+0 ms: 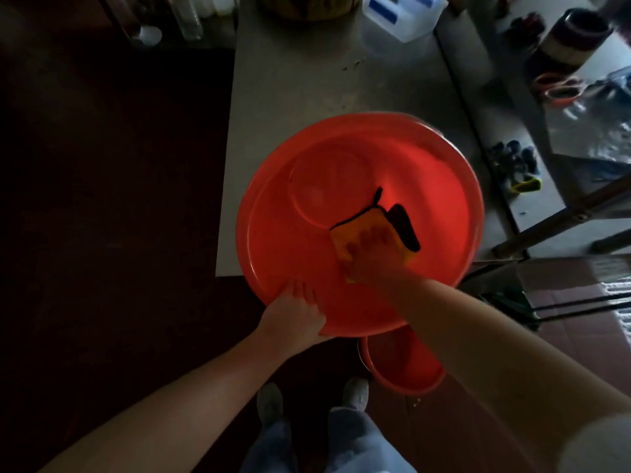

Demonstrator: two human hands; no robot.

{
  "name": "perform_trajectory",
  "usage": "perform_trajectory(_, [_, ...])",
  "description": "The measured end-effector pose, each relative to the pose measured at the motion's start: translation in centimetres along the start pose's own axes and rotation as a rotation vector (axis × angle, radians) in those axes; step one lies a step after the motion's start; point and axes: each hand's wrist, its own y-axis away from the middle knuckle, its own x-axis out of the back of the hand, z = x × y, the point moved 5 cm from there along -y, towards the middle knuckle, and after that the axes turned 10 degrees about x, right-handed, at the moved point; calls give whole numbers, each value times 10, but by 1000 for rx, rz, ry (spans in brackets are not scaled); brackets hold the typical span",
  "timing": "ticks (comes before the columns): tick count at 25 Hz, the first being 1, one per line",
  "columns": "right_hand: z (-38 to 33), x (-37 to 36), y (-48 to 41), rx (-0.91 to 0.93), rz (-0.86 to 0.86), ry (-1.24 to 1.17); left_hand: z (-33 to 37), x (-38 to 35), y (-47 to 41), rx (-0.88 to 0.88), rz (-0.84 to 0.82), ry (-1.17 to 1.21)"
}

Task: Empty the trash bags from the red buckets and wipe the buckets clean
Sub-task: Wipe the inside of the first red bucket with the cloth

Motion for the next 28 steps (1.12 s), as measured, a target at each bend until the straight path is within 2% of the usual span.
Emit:
perform_trajectory(3, [35,2,-14,-134,47,-40,1,2,-1,42,-23,32])
perform_trajectory(6, [17,0,-9,-44,8,-69,7,6,-2,30,-49,36])
perform_trajectory(9, [-20,-17,11,-50,-141,-142,10,7,-6,5,-54,27])
perform_trajectory(10, [-25,-19,17,-31,-114,-150,10,5,-5,0,-58,22])
perform_trajectory(13, [-10,-12,38,38,-49,-42,4,5,-2,-9,-60,1])
perform_trajectory(16, [26,13,58,-40,-14,106,-1,13,0,-26,-48,-53])
perform_trajectory(19, [22,22,78,-101,-79,114,-1,20,-2,-58,-73,-102])
perform_trajectory(23, [-27,12,95,-177,-256,-113,7,28,-3,-154,-117,-135])
perform_trajectory(25, [-50,8,97,-167,-260,-237,8,30,-2,-142,-139,-154])
perform_trajectory(28, [-52,13,109,-130,-242,-242,3,32,2,-131,-119,-168])
